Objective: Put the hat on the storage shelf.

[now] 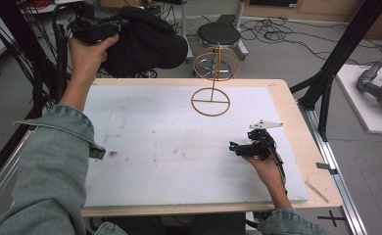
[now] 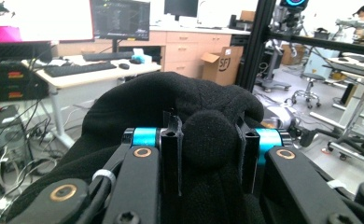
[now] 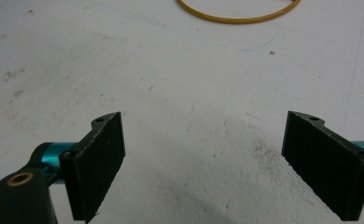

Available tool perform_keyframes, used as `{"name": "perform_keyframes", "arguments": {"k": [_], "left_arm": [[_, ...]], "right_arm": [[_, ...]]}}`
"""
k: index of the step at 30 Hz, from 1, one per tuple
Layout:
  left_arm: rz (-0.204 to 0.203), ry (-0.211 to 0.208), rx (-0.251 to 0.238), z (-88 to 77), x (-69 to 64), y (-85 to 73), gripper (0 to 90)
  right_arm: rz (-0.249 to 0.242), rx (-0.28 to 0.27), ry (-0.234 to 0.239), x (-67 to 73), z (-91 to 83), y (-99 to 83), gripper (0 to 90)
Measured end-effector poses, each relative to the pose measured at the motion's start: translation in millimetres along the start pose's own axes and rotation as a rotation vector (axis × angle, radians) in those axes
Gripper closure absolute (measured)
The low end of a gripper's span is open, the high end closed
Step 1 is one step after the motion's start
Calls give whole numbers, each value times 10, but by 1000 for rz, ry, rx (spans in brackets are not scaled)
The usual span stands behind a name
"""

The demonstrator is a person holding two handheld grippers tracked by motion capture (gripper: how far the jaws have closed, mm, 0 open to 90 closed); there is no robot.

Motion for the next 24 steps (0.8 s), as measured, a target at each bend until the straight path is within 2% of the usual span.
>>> {"name": "perform_keyframes", "arguments": {"k": [10,19,24], "left_arm": [[-15,-60,-60,307,-54,211,704],[-40,-143,-109,611,-112,241,705],[-51,-175,-130,752,-159,243,705]], "right_arm": [[4,1,-1,-23,-2,0,131],[3,-4,-7,-49,-4,2,131],[12,4,-10,-59,-3,-2,130]]}}
Point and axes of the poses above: each handheld gripper's, and its own axes: z roughly forward along the jaws, y roughly out of its top, x roughly to its left, the point moved 2 cm from there along z, roughly forward along the jaws, and after that the axes turned 14 degrees about z, right-handed, at the moved point
